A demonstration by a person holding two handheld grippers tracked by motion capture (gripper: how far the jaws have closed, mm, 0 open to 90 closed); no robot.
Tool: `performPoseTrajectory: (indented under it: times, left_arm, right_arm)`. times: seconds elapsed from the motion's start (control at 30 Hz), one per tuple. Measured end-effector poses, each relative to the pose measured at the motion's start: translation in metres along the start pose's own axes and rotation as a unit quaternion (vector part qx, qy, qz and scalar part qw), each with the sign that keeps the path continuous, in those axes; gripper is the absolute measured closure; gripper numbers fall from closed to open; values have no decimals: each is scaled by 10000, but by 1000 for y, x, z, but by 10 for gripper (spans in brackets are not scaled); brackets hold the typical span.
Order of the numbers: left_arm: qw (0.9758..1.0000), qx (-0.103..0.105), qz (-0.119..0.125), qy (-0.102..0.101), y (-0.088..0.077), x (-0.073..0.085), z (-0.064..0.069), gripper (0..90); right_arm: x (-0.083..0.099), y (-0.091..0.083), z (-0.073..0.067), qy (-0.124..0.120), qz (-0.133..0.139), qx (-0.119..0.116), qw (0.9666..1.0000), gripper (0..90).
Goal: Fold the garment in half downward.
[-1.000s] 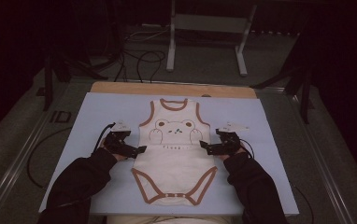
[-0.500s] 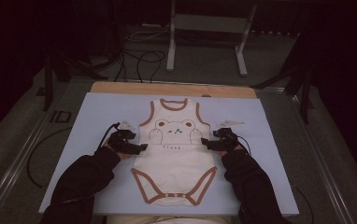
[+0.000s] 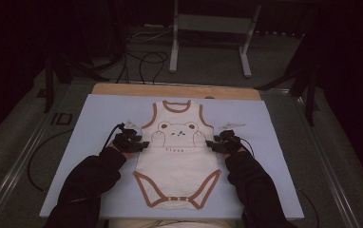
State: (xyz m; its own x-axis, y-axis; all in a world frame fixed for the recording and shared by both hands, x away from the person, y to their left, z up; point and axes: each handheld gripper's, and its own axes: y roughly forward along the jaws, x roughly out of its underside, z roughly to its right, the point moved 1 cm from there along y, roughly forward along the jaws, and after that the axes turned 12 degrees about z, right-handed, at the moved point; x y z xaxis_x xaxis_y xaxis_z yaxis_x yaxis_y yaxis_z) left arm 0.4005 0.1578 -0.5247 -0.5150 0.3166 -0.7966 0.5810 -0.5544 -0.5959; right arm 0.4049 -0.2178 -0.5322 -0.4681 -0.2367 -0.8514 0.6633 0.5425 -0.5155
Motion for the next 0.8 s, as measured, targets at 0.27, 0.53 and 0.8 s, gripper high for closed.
performPoseTrajectory:
  times: [0.27,0.53,0.8]
  left_arm:
    - [9999,-130,10,55,4,0,6,635]
    - [9998,-197,-19,-2,6,-2,8,721]
    - [10000,17,-30,-63,10,-4,12,834]
  right_arm:
    - [0,1,-6,-295,-81,142,9994,618]
    - [-2,2,-10,-318,-126,12,9994,772]
    - [-3,4,-15,-390,-143,-113,9991,878]
